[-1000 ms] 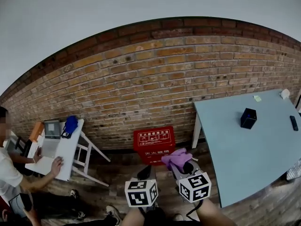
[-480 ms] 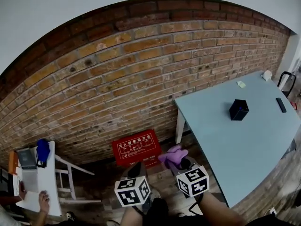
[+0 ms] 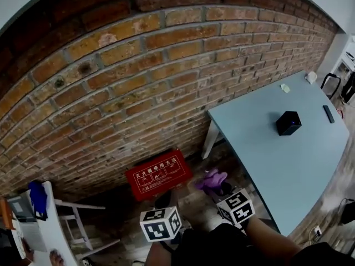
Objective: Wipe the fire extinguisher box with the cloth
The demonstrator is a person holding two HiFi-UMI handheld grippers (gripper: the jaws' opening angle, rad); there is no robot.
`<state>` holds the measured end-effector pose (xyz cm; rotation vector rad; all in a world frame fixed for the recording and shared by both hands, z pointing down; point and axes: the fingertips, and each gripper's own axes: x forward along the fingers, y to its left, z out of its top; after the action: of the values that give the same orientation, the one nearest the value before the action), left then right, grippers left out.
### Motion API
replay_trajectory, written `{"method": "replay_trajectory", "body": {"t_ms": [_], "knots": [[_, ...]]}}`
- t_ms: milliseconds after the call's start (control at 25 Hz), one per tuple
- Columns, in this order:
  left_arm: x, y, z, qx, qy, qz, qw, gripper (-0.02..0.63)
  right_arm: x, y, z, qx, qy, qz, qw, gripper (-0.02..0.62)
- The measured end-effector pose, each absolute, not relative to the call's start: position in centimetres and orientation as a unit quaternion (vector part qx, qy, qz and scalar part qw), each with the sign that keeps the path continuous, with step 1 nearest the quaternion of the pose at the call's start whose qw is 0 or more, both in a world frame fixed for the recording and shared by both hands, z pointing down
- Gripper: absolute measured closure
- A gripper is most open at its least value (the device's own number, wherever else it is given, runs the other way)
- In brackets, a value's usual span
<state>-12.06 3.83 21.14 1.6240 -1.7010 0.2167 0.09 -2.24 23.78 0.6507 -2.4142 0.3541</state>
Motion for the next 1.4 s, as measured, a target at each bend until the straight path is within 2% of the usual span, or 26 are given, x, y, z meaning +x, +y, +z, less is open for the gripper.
{"method": "replay_trajectory", "body": {"t_ms": [320, 560, 960, 1200, 1400], "knots": [[-13.2, 0.8, 24.9, 0.631, -0.654, 0.109, 0.403, 0.600, -1.6, -5.2, 29.4, 0.193, -0.912, 0.095, 0.349, 0.505], [-12.9, -2.7, 30.2, 0.615, -0.657, 0.147, 0.411, 0.600, -2.7, -10.4, 37.2, 0.159, -0.921, 0.113, 0.336, 0.505], [-8.3, -7.6, 41.3, 0.621, -0.632, 0.200, 0.419, 0.600, -4.3, -15.8, 49.1, 0.115, -0.928, 0.171, 0.311, 0.502], [-6.7, -7.6, 45.5, 0.627, -0.611, 0.214, 0.433, 0.600, -6.8, -15.9, 55.0, -0.001, -0.931, 0.151, 0.332, 0.505], [-7.4, -6.2, 47.7, 0.617, -0.606, 0.222, 0.450, 0.600, -10.5, -16.9, 56.7, -0.067, -0.940, 0.069, 0.328, 0.505]]}}
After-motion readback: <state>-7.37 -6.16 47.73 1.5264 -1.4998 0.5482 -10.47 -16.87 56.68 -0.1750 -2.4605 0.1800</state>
